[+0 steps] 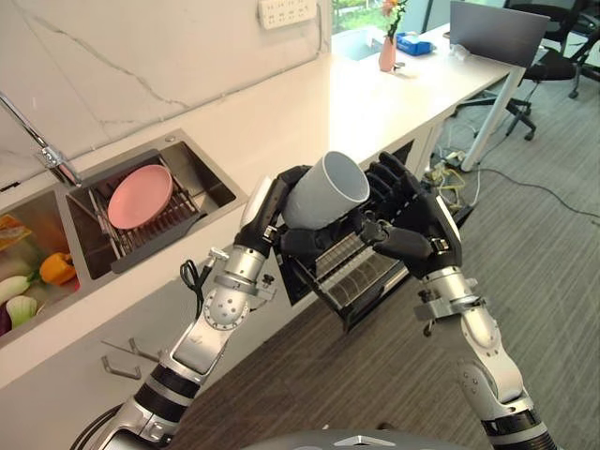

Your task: Place the dishes in the dishwasher.

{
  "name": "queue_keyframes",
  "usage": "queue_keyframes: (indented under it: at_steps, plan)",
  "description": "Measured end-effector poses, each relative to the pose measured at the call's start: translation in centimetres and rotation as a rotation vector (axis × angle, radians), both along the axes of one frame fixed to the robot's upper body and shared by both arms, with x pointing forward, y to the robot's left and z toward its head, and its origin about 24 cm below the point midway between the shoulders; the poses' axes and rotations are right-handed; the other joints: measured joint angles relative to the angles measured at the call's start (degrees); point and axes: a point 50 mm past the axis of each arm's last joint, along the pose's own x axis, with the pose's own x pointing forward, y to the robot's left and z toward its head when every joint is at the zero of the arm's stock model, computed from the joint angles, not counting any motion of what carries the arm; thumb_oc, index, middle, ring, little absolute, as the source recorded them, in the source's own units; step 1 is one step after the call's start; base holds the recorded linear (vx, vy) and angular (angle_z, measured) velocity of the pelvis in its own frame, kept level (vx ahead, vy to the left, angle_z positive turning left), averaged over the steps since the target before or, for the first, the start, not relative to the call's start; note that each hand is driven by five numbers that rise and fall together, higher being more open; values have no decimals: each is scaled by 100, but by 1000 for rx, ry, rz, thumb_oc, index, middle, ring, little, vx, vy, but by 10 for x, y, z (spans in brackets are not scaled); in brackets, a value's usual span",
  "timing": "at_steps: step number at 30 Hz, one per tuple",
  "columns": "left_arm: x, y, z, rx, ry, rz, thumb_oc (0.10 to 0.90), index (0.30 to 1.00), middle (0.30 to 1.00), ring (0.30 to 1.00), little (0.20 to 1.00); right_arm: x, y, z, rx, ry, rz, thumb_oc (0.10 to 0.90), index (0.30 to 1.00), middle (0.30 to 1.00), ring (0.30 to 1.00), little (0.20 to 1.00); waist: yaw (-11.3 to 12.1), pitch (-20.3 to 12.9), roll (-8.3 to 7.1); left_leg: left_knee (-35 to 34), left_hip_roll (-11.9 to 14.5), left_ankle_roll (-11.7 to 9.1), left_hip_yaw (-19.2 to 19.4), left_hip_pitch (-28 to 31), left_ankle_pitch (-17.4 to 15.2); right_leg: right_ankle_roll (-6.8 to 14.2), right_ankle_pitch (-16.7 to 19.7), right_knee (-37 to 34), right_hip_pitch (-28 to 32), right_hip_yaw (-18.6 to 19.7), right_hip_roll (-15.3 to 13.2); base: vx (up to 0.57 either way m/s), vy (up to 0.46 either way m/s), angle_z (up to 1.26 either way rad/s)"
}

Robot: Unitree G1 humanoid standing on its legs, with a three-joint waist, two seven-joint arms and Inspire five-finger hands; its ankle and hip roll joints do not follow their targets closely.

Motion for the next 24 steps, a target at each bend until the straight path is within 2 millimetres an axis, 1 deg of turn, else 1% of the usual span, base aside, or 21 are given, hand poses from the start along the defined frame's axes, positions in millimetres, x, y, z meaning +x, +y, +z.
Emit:
queue_keyframes:
  at_steps: [5, 10, 14, 17, 18, 24]
  plan:
    - [3, 2, -8, -1, 26, 25, 400, 300, 300, 300, 300, -1, 4, 1, 35, 1, 26, 800, 900, 900, 900, 900, -14, -2, -8, 0, 8, 2, 7, 7, 6, 0, 0, 0, -1, 12, 7, 0, 0, 0]
    - [3, 3, -7, 16, 16, 35, 400, 300, 300, 300, 300, -2, 13, -1, 46, 15, 74, 800, 900, 900, 900, 900, -12, -17, -36, 0, 8, 3, 7, 6, 5, 0, 0, 0, -1, 11, 7, 0, 0, 0]
    - [2, 0, -9, 38, 13, 24, 400, 300, 300, 300, 300, -1, 19, 1, 38, 7, 105, 800, 900, 900, 900, 900, 2, -23, -61, 0, 8, 3, 3, 3, 6, 0, 0, 0, 1, 6, 7, 0, 0, 0]
    - [2, 0, -9, 61, 11, 13, 400, 300, 300, 300, 300, -1, 18, 1, 24, 8, 109, 800, 900, 900, 900, 900, 10, -26, -64, 0, 7, 3, 1, 4, 6, 0, 0, 2, 2, 4, 6, 0, 0, 0]
    - [2, 1, -9, 94, 4, 7, 400, 300, 300, 300, 300, -1, 17, 0, 6, 13, 111, 800, 900, 900, 900, 900, 10, -29, -70, 0, 7, 3, 0, 3, 6, 0, 0, 2, 3, 3, 6, 0, 0, 0]
    - [1, -1, -10, 125, 0, -7, 400, 300, 300, 300, 300, -1, 15, -1, -17, 17, 115, 800, 900, 900, 900, 900, 10, -30, -72, 0, 7, 3, -16, -10, 6, 0, 0, 2, 4, -14, 6, -1, 1, 1]
